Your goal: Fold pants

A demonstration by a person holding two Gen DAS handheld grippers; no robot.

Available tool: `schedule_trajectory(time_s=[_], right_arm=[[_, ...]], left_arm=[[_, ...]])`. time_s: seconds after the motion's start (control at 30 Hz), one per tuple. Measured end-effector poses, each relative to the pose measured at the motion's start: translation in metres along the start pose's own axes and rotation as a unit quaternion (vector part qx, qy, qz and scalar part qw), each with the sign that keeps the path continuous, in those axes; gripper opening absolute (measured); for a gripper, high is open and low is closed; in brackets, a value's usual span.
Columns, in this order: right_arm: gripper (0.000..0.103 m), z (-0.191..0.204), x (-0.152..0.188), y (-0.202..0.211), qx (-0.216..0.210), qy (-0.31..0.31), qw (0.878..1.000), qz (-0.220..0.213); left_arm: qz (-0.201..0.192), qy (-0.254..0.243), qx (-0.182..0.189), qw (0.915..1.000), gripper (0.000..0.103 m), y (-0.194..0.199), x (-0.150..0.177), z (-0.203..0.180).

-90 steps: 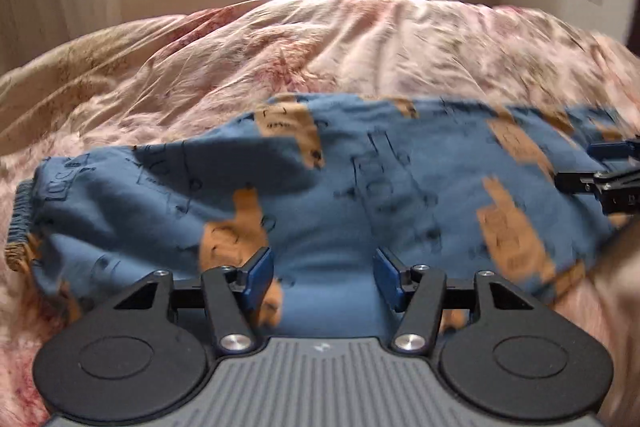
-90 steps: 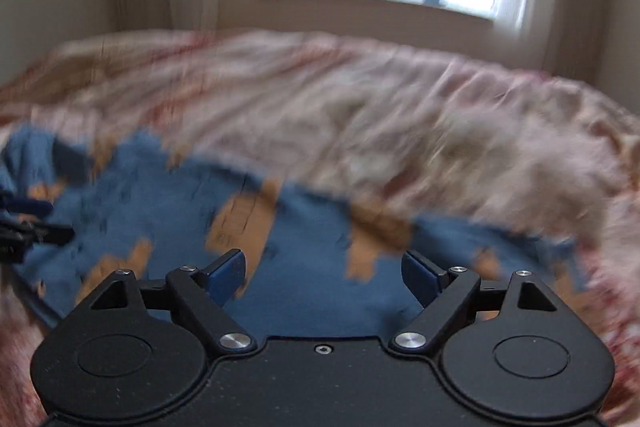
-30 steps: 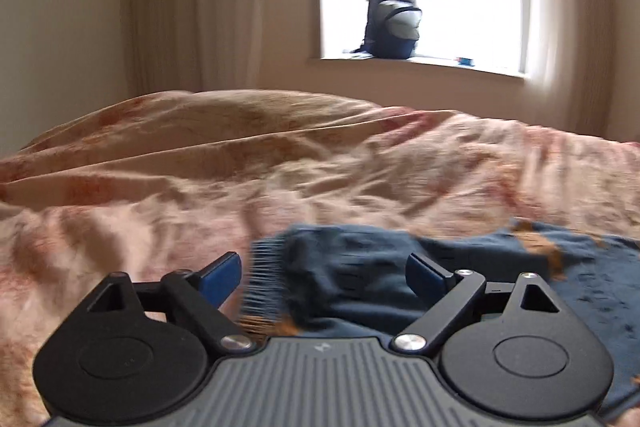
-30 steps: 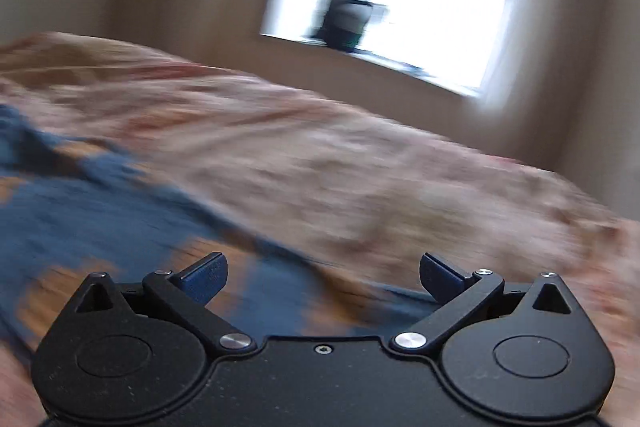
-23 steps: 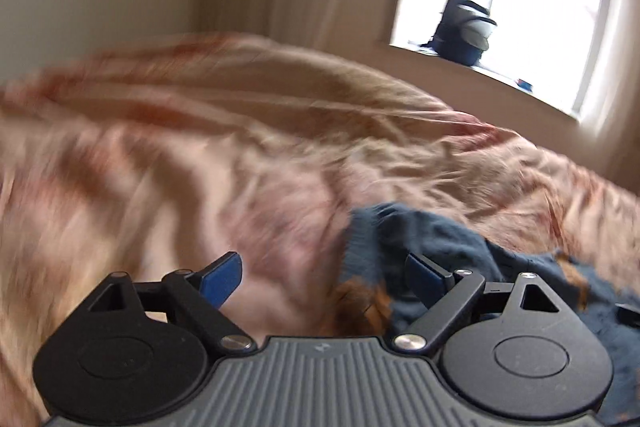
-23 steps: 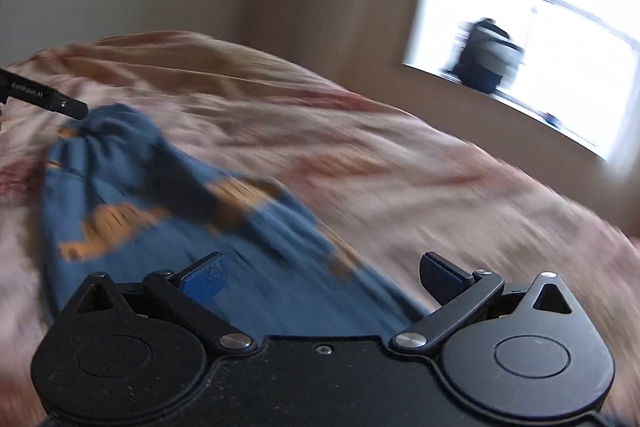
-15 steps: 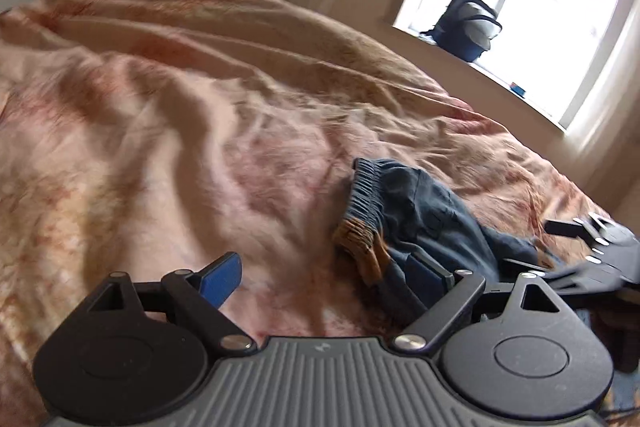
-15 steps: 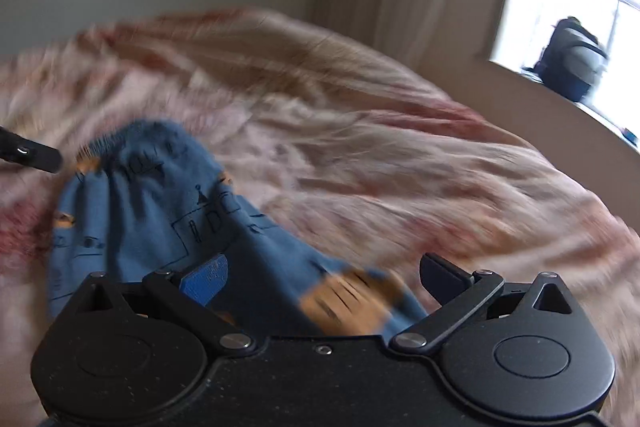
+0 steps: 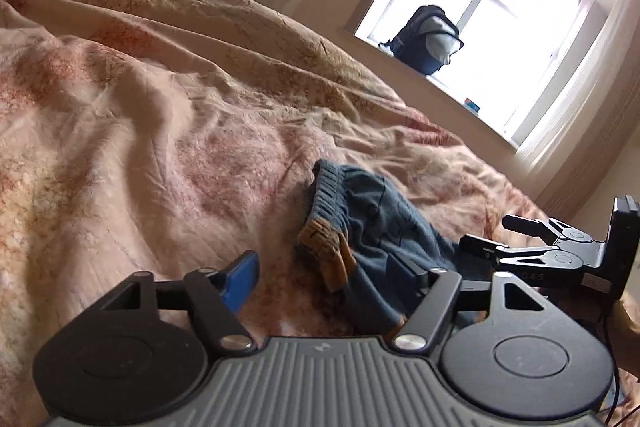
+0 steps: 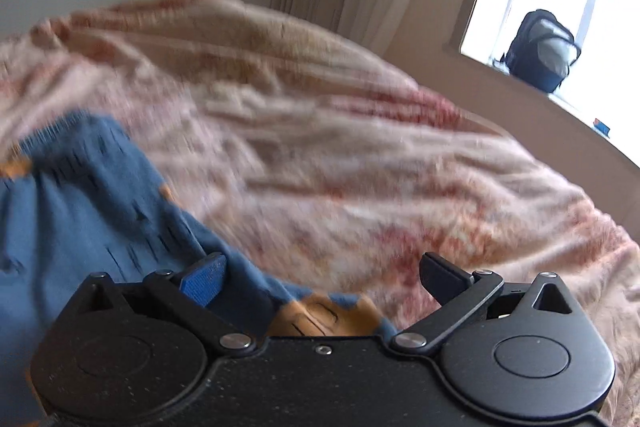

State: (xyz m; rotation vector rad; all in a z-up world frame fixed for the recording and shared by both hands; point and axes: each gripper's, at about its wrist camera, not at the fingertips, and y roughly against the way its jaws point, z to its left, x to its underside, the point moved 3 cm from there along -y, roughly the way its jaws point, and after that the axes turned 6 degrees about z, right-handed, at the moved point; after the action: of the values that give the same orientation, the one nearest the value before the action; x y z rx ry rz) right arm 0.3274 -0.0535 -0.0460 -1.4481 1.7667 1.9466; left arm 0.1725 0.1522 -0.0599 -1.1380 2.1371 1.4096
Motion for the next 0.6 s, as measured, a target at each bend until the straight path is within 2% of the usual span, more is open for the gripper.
schedule_trajectory(time_s=[0.17, 0.23, 0.3, 0.33, 0.4, 0.43, 0.53, 0.6], right_arm=[[0.101, 0.016, -0.038, -0.004, -0.093, -0.014, 0.995, -0.014], [0.101, 0.028, -0.05, -0.013, -0.117, -0.023, 0.993, -0.01], [0.101, 0.044, -0.057, -0.027, -0.127, -0.015, 0.992, 0.0], [0.101, 0.054, -0.058, -0.038, -0.112, 0.006, 0.994, 0.012], [0.102, 0.07, -0.053, -0.063, -0.044, 0.06, 0.996, 0.048], [0.102, 0.07, -0.052, -0.069, -0.035, 0.062, 0.996, 0.044], [0.096, 0.047, -0.055, -0.057, 0.012, 0.014, 1.0, 0.016], [0.096, 0.03, -0.049, -0.032, 0.011, -0.001, 1.0, -0.002]], left_arm=[[-0.022, 0.027, 0.006, 0.9994, 0.068, -0.009, -0.009, 0.01], [-0.024, 0.026, -0.009, 0.9993, 0.067, -0.018, -0.013, 0.012], [-0.008, 0.01, -0.04, 0.9991, 0.062, -0.027, -0.013, 0.014], [-0.003, 0.003, -0.047, 0.9989, 0.062, -0.029, -0.011, 0.014], [-0.005, -0.01, -0.054, 0.9985, 0.062, -0.03, -0.009, 0.011], [-0.006, -0.017, -0.057, 0.9982, 0.062, -0.029, -0.009, 0.01], [-0.021, -0.024, -0.059, 0.9978, 0.064, -0.023, -0.009, 0.008], [-0.036, -0.032, -0.051, 0.9976, 0.072, -0.016, -0.012, 0.002]])
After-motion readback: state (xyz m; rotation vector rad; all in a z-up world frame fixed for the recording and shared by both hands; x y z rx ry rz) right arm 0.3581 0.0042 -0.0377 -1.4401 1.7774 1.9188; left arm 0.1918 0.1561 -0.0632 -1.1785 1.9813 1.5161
